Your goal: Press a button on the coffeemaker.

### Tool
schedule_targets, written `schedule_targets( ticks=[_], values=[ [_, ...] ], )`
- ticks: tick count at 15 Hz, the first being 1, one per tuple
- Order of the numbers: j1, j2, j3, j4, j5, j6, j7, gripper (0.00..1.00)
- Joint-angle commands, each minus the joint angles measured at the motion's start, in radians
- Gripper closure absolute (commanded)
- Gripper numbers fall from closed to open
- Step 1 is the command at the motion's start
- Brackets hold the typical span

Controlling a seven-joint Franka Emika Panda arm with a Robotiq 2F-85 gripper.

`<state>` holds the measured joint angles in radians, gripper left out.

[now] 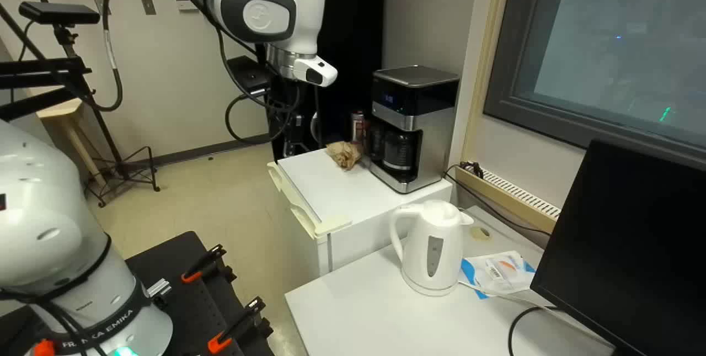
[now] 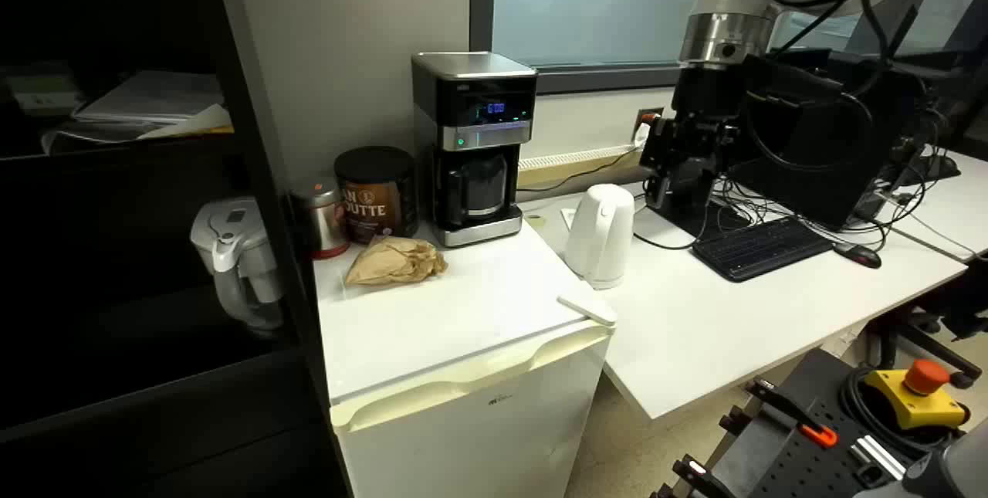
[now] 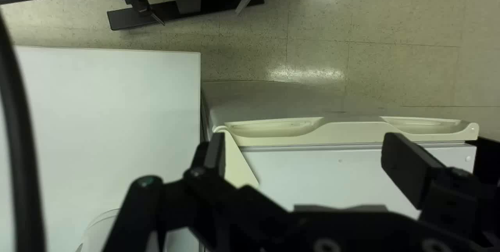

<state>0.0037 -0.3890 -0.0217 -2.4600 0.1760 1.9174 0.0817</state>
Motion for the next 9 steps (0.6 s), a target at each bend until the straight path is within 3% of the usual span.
schedule_targets(
  ticks=[1, 9],
  values=[
    [-0.006, 0.0, 0.005, 0.001, 0.002, -0.002, -0.002, 0.0],
    [-0.005, 0.003, 0.004, 0.0, -0.009, 0.011, -0.025, 0.0]
  ],
)
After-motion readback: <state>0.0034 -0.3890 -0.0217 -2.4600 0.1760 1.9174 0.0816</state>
